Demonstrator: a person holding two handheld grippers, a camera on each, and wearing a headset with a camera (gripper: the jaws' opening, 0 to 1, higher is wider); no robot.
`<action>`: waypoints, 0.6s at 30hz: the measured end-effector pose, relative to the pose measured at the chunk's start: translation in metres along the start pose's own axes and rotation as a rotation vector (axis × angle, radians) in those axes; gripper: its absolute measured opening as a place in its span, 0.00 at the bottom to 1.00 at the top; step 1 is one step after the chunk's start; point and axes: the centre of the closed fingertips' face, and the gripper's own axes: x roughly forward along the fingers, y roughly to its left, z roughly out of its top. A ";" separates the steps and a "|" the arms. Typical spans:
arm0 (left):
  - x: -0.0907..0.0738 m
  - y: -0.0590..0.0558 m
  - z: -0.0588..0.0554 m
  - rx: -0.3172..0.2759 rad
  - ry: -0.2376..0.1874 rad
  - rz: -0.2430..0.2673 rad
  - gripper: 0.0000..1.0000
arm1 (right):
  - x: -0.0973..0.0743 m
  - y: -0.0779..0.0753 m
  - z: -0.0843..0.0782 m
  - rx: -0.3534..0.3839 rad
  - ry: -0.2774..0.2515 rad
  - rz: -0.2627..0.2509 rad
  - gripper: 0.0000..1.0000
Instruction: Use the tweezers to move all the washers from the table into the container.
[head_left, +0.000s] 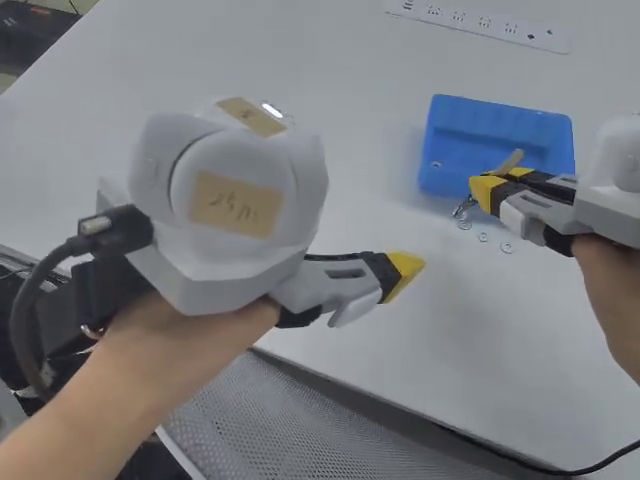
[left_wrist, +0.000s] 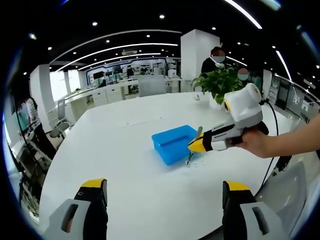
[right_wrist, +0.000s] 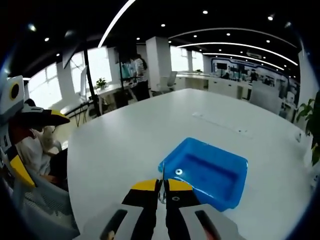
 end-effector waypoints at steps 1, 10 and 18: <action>-0.001 -0.001 0.000 -0.001 -0.001 0.000 0.98 | -0.001 -0.001 0.003 -0.003 -0.005 -0.003 0.01; -0.005 -0.003 0.003 0.001 -0.011 -0.001 0.98 | -0.006 -0.006 0.019 -0.008 -0.032 -0.017 0.01; -0.004 -0.001 0.003 0.002 -0.009 -0.005 0.99 | -0.005 -0.019 0.035 0.025 -0.068 -0.030 0.01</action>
